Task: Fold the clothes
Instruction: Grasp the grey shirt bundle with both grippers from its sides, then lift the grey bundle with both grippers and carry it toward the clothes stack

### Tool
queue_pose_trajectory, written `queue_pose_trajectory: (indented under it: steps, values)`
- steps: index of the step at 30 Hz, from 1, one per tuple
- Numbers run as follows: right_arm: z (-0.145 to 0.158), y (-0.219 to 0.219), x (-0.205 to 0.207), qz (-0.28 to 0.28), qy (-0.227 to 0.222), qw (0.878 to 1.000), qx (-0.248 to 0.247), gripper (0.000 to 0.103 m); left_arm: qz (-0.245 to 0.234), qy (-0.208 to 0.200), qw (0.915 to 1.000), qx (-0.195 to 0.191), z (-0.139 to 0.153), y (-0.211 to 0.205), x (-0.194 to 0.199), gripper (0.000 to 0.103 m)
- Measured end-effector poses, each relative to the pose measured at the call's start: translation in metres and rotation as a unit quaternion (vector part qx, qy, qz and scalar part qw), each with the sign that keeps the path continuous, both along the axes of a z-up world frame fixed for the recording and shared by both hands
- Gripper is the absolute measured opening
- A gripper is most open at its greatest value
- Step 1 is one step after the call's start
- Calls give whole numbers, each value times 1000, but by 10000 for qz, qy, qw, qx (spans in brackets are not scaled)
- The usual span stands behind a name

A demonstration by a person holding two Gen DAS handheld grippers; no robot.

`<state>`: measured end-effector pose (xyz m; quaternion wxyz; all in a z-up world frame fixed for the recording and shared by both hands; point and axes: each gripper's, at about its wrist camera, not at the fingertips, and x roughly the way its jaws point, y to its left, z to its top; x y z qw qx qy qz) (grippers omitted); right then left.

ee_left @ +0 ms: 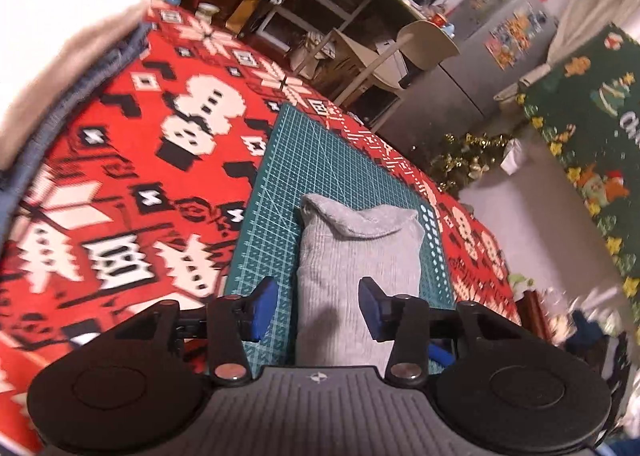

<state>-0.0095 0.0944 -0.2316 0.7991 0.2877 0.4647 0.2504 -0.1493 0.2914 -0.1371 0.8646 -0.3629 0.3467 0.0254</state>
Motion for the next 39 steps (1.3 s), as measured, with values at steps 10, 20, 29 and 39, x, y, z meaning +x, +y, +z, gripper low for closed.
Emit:
queue_pose_trajectory:
  steps: [10, 20, 29, 39]
  values:
    - [-20, 18, 23, -102, 58, 9999, 108, 29, -196, 192, 9996, 42, -18, -11, 23, 44]
    - [-10, 23, 24, -132, -28, 9999, 4, 32, -252, 152, 9996, -55, -19, -14, 25, 42]
    - [-20, 29, 23, -118, 24, 9999, -5, 19, -257, 155, 9995, -25, -22, -17, 27, 34]
    - [-8, 41, 19, -75, -279, 9995, -107, 9, -227, -30, 9993, 299, -12, -23, 23, 17]
